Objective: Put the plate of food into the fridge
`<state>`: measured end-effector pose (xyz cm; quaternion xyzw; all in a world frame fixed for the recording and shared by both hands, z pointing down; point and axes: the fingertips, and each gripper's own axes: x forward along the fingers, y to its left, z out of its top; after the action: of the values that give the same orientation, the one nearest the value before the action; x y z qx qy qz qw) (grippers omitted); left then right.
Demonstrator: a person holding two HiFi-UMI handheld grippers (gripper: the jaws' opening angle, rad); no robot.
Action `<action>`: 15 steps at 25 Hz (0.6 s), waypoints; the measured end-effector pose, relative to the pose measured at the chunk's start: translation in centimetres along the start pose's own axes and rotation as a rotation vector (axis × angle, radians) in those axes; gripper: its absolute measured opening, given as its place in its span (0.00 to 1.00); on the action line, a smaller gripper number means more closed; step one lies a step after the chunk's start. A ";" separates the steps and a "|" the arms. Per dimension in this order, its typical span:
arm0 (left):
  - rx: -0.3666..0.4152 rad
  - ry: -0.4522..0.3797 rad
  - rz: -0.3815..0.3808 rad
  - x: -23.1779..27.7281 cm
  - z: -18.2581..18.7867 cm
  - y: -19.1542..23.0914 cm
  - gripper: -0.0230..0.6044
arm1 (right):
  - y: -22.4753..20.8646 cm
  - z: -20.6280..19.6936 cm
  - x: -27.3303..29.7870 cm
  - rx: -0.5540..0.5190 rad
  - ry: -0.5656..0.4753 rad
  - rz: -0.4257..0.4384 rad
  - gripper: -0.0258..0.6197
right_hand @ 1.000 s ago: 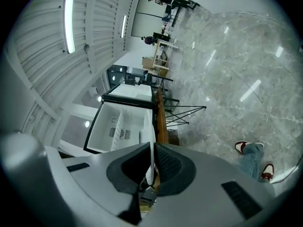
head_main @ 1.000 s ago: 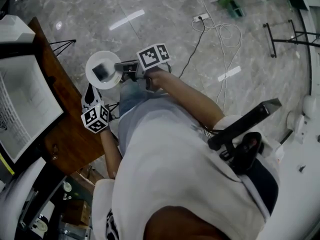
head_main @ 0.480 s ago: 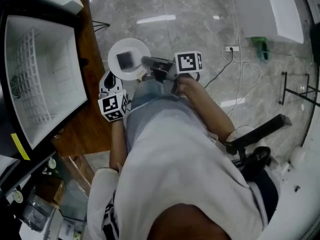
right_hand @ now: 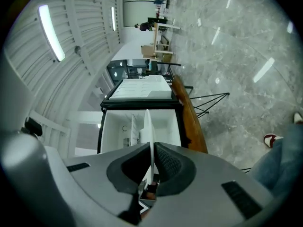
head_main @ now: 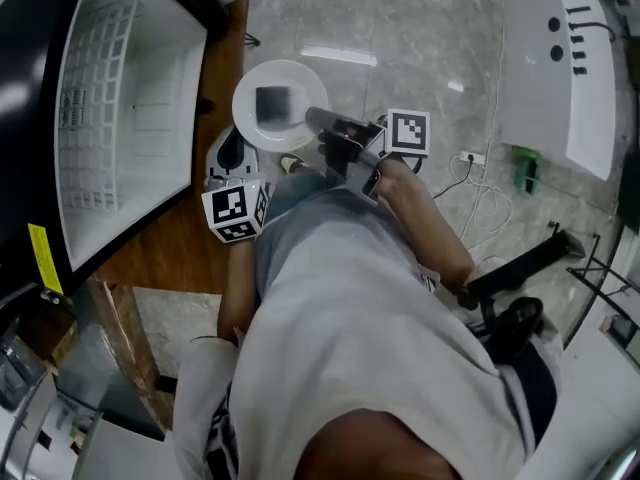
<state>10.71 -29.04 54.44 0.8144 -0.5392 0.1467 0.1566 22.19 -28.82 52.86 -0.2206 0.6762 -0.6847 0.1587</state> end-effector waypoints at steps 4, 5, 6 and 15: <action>-0.039 -0.054 0.101 -0.9 1.4 2.8 0.07 | 1.4 0.4 3.5 0.000 0.098 0.012 0.09; -0.049 -0.067 0.129 -1.1 1.7 3.6 0.07 | 1.8 0.5 4.4 -0.029 0.131 0.004 0.09; -0.061 -0.079 0.156 -1.4 1.9 4.3 0.07 | 2.1 0.6 5.3 -0.060 0.164 -0.005 0.09; -0.148 -0.161 0.413 -4.0 5.7 8.5 0.07 | 7.7 1.2 14.2 -0.101 0.450 0.039 0.09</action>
<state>1.75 -31.21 48.49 0.6821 -0.7144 0.0703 0.1393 10.05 -37.45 46.47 -0.0568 0.7323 -0.6786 0.0057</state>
